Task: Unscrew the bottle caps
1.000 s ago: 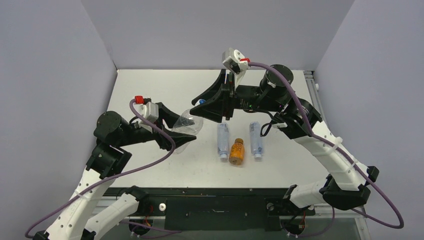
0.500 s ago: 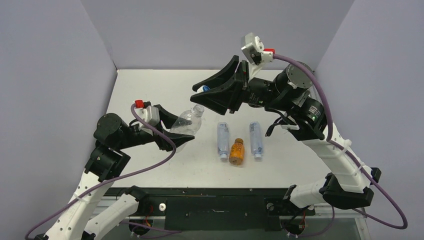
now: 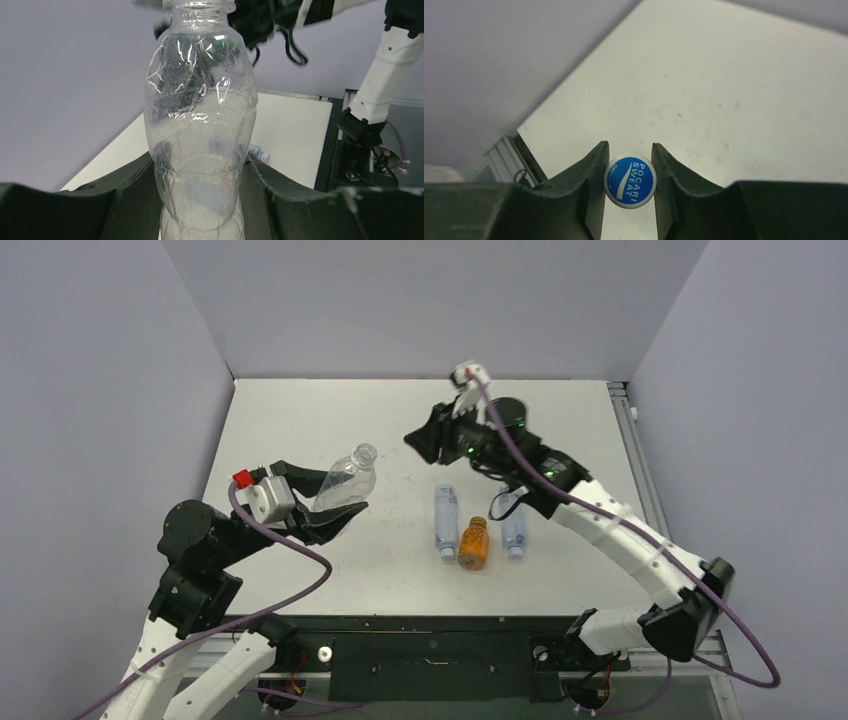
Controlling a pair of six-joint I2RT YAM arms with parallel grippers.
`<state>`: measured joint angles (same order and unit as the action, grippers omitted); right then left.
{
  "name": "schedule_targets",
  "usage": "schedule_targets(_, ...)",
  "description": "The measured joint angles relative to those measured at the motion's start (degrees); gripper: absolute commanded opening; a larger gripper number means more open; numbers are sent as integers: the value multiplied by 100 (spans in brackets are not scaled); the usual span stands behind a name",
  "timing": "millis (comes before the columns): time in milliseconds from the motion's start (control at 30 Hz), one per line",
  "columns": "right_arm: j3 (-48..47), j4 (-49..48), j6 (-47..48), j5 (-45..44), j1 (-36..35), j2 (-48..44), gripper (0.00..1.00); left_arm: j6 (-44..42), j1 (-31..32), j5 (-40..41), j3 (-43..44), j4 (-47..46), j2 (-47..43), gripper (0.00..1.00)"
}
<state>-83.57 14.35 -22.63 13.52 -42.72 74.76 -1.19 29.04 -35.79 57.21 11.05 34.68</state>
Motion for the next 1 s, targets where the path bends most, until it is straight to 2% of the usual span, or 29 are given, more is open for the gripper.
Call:
schedule_targets(167,1043,-210,-57,-562,-723,1075,0,2,0,612,0,33,-33,0)
schedule_targets(333,1502,-511,-81,-944,-1147,1792,0,9,-72,1167,-24,83,127,0)
schedule_targets(533,1768,-1386,-310,-1552,-1207,2229,0,90,-236,1425,-83,96,319,3)
schedule_targets(1000,1974,-1910,-837,-2218,-1506,3062,0,219,-369,1449,-98,94,348,1)
